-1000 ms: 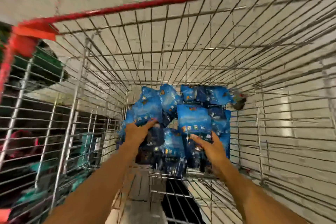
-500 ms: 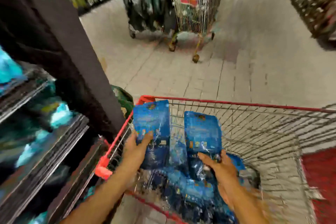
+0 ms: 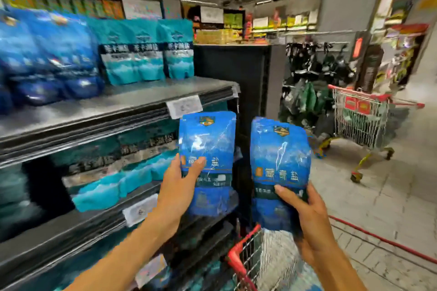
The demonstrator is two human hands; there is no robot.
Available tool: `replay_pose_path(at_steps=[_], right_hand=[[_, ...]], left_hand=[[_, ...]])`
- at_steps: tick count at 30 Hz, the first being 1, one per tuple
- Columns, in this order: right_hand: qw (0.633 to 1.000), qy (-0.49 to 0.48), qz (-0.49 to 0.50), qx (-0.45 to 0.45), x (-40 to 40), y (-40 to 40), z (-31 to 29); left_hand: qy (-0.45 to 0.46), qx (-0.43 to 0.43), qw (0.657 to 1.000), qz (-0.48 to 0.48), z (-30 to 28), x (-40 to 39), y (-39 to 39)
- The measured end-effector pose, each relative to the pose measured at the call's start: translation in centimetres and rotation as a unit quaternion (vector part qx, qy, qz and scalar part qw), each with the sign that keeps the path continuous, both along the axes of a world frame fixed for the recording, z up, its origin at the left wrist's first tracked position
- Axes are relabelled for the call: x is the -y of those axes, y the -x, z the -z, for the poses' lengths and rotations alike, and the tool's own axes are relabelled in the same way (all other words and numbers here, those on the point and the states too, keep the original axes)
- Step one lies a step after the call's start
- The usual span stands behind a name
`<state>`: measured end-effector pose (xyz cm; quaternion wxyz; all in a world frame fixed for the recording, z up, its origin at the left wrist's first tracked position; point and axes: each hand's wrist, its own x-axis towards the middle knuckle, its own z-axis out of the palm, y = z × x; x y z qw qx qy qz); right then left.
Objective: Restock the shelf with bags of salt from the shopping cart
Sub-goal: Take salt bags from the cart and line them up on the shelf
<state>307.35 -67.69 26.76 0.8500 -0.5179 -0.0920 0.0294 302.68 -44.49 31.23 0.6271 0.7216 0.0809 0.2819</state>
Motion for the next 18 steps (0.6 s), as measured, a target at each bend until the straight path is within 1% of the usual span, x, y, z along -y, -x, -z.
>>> replay_pose_path(at_steps=[5, 9, 12, 15, 18], right_hand=[[0.991, -0.02, -0.106, 0.084, -7.4, -0.6, -6.3], [0.975, -0.017, -0.177, 0.134, -13.7, -1.0, -11.2], [0.96, -0.025, -0.234, 0.149, -18.6, -1.3, -15.0], [0.942, -0.031, -0.291, 0.161, -24.0, -1.9, -18.7], [0.941, -0.023, -0.297, 0.161, -29.6, -3.1, -21.8]], left_hand=[[-0.009, 0.088, 0.993, -0.084, -5.8, -4.7, 5.4], [-0.024, 0.145, 0.974, -0.171, -10.4, -9.1, 8.6], [-0.051, 0.154, 0.953, -0.256, -13.4, -13.3, 9.6], [-0.044, 0.17, 0.937, -0.302, -15.8, -17.7, 9.0], [-0.069, 0.126, 0.923, -0.357, -17.1, -21.6, 7.0]])
